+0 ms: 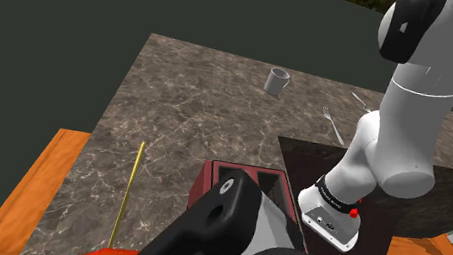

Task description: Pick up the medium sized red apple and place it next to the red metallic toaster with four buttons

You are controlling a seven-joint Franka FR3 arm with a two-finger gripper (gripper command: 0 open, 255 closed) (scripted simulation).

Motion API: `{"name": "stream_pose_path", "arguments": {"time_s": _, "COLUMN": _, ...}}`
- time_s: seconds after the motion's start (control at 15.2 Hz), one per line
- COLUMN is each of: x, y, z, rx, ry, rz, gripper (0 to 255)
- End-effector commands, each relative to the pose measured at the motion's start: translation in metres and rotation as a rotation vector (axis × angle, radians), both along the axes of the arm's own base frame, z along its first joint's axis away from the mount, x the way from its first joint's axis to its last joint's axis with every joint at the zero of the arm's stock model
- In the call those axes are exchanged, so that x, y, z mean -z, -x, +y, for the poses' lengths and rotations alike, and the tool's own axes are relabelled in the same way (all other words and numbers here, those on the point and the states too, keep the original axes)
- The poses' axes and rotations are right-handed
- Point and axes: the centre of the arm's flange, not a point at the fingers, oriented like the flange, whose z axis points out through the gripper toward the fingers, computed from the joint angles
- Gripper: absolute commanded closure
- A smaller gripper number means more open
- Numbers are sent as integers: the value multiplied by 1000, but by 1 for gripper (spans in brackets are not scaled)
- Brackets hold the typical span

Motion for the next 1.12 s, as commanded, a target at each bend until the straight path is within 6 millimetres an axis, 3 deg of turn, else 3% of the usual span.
{"name": "stream_pose_path", "arguments": {"time_s": 0.0, "x": -11, "y": 0, "z": 0, "rx": 0, "ry": 0, "rz": 0, "gripper": 255}}
{"name": "stream_pose_path", "arguments": {"time_s": 0.26, "x": -28, "y": 0, "z": 0, "rx": 0, "ry": 0, "rz": 0, "gripper": 255}}
{"name": "stream_pose_path", "arguments": {"time_s": 0.46, "x": -28, "y": -18, "z": -36, "rx": 0, "ry": 0, "rz": 0, "gripper": 255}}
{"name": "stream_pose_path", "arguments": {"time_s": 0.53, "x": -31, "y": -14, "z": -24, "rx": -2, "ry": -4, "rz": 0, "gripper": 255}}
{"name": "stream_pose_path", "arguments": {"time_s": 0.59, "x": -31, "y": -14, "z": -24, "rx": -2, "ry": -4, "rz": 0, "gripper": 0}}
{"name": "stream_pose_path", "arguments": {"time_s": 0.79, "x": 0, "y": -48, "z": -89, "rx": -354, "ry": -176, "rz": 139, "gripper": 0}}
{"name": "stream_pose_path", "arguments": {"time_s": 1.06, "x": 15, "y": -52, "z": -84, "rx": -363, "ry": -180, "rz": 143, "gripper": 0}}
